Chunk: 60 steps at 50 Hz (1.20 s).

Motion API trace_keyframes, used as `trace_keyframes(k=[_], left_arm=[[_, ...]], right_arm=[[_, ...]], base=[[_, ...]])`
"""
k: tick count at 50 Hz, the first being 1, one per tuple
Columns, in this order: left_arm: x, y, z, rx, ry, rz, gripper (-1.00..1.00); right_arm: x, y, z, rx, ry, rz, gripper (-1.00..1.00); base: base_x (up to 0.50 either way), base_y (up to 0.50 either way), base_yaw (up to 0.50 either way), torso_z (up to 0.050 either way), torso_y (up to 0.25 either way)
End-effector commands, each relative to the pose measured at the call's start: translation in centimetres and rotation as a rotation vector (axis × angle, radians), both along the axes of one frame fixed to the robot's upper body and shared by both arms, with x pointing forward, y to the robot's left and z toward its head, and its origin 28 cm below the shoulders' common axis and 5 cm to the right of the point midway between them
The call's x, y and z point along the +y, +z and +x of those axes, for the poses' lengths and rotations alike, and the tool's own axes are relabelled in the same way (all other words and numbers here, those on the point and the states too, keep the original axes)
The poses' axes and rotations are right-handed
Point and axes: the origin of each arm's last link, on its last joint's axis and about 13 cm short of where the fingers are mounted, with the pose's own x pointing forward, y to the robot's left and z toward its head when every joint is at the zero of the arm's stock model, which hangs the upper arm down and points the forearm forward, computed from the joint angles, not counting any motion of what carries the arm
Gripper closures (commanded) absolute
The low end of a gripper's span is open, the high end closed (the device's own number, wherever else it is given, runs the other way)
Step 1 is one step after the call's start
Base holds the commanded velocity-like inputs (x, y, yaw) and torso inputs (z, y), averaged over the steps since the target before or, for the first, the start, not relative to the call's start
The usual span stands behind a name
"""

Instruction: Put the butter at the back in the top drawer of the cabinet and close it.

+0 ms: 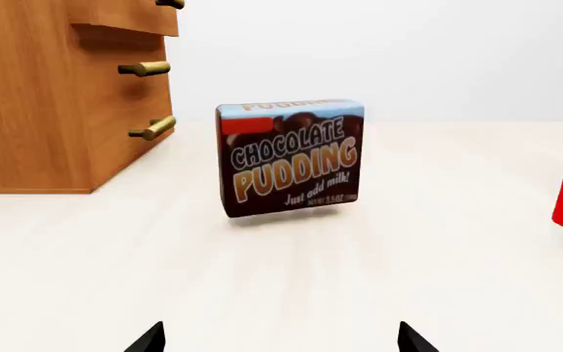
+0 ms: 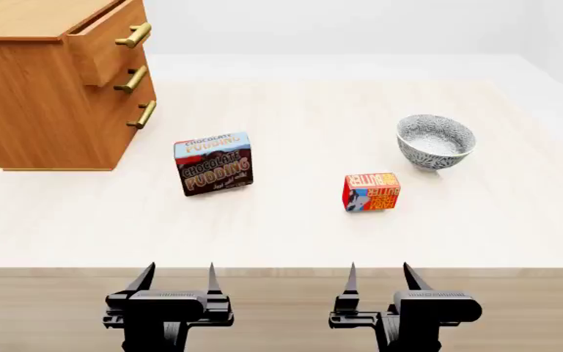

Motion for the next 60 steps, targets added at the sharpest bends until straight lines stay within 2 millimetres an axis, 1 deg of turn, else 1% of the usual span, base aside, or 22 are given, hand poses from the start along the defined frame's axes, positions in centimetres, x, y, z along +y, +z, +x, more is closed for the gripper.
trace_keyframes(k=[1,9,13,16,19,21,23,28,31,37,42,51,60], left_arm=[[0.0,0.0,0.0,0.001,-0.002,-0.001,-1.00],[0.0,-0.1,0.0,0.010,-0.005,0.000,-1.00],[0.0,0.1,-0.1,0.004,-0.002,-0.001,-1.00],[0.2,1.5,-0.5,-0.049,0.023,0.014,-1.00],[0.3,3.5,-1.3,-0.120,0.039,0.028,-1.00],[0.3,5.5,-2.2,-0.192,0.047,0.044,-1.00],[0.3,6.9,-3.0,-0.242,0.049,0.052,-1.00],[0.2,9.4,-5.2,-0.333,0.027,0.061,-1.00],[0.1,10.4,-6.2,-0.375,0.025,0.064,-1.00],[0.1,11.6,-7.7,-0.436,0.029,0.073,-1.00],[0.1,11.8,-8.1,-0.462,0.031,0.086,-1.00],[0.2,11.6,-8.1,-0.464,0.029,0.098,-1.00],[0.2,11.5,-7.9,-0.461,0.032,0.099,-1.00]], right_arm=[[0.0,0.0,0.0,0.000,-0.003,0.003,-1.00],[0.0,0.0,0.0,0.001,-0.008,0.012,-1.00],[-0.3,0.6,-0.1,-0.022,-0.020,0.018,-1.00],[-0.5,2.6,-0.5,-0.081,-0.030,0.010,-1.00],[-0.6,4.9,-1.2,-0.152,-0.035,-0.007,-1.00],[-0.5,6.8,-2.1,-0.208,-0.026,-0.015,-1.00],[-0.3,8.1,-2.8,-0.249,-0.021,-0.018,-1.00],[0.1,10.3,-4.7,-0.328,-0.005,-0.020,-1.00],[0.3,11.1,-5.7,-0.365,0.001,-0.019,-1.00],[0.5,12.0,-7.1,-0.424,0.003,-0.033,-1.00],[0.6,12.4,-7.9,-0.462,0.002,-0.032,-1.00],[0.6,12.2,-8.0,-0.463,0.002,-0.043,-1.00],[0.7,12.2,-8.0,-0.460,0.008,-0.053,-1.00]], base=[[0.00,0.00,0.00,0.000,0.000],[0.00,0.00,0.00,0.000,0.000],[0.00,0.00,0.00,0.000,0.000],[0.00,0.00,0.00,0.000,0.000],[0.00,0.00,0.00,0.000,0.000],[0.00,0.00,0.00,0.000,0.000],[0.00,0.00,0.00,0.000,0.000],[0.00,0.00,0.00,0.000,0.000],[0.00,0.00,0.00,0.000,0.000],[0.00,0.00,0.00,0.000,0.000],[0.00,0.00,0.00,0.000,0.000],[0.00,0.00,0.00,0.000,0.000],[0.00,0.50,0.00,0.000,0.000]])
